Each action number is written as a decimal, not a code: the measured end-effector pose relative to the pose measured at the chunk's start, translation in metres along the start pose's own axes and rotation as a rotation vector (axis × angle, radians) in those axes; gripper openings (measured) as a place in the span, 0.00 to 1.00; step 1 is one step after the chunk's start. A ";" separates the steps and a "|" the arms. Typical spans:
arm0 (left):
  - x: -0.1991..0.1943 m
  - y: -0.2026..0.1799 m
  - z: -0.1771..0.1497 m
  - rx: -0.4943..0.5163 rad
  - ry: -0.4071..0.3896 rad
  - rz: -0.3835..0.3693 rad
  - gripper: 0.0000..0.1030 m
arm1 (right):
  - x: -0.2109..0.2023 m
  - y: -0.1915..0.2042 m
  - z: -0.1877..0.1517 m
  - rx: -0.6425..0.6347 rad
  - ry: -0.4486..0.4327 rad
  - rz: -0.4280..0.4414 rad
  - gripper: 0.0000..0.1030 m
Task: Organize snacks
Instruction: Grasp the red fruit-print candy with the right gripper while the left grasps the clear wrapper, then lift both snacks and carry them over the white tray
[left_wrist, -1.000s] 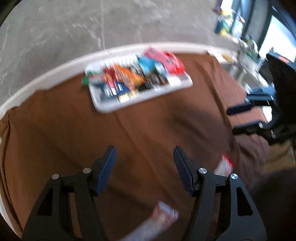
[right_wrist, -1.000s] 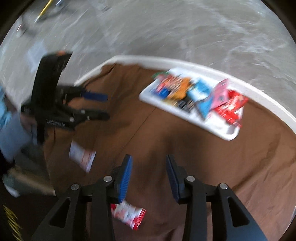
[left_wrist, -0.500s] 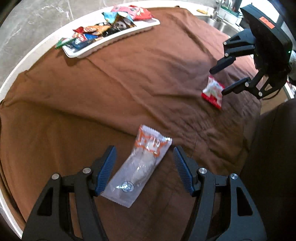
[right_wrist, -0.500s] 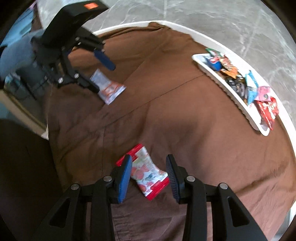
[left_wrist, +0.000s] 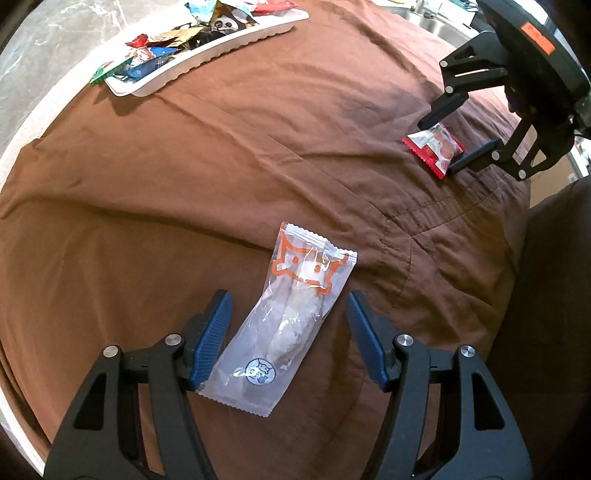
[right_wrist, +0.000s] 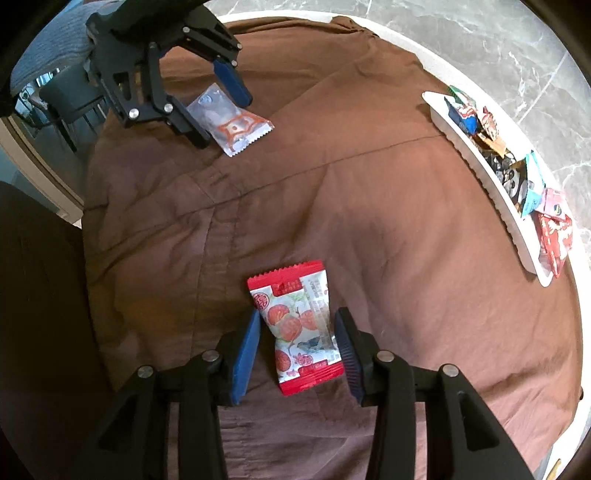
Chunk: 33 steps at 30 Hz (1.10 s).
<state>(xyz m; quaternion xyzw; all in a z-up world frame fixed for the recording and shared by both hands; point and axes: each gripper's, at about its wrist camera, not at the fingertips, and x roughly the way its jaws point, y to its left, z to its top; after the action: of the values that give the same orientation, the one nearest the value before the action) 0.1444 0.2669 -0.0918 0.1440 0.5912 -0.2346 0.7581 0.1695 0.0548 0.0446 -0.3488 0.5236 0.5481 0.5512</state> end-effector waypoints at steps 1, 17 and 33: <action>0.003 0.001 0.002 0.002 0.005 -0.005 0.60 | 0.000 -0.001 0.001 0.008 0.003 0.006 0.43; 0.001 0.006 0.004 0.014 -0.016 0.003 0.31 | 0.000 -0.024 0.005 0.147 -0.011 0.044 0.34; -0.010 0.006 -0.001 -0.117 -0.073 -0.061 0.28 | -0.016 -0.072 0.003 0.404 -0.098 0.163 0.31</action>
<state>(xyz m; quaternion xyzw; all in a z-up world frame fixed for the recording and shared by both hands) 0.1452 0.2744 -0.0823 0.0726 0.5801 -0.2278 0.7787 0.2425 0.0424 0.0465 -0.1608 0.6220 0.4908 0.5886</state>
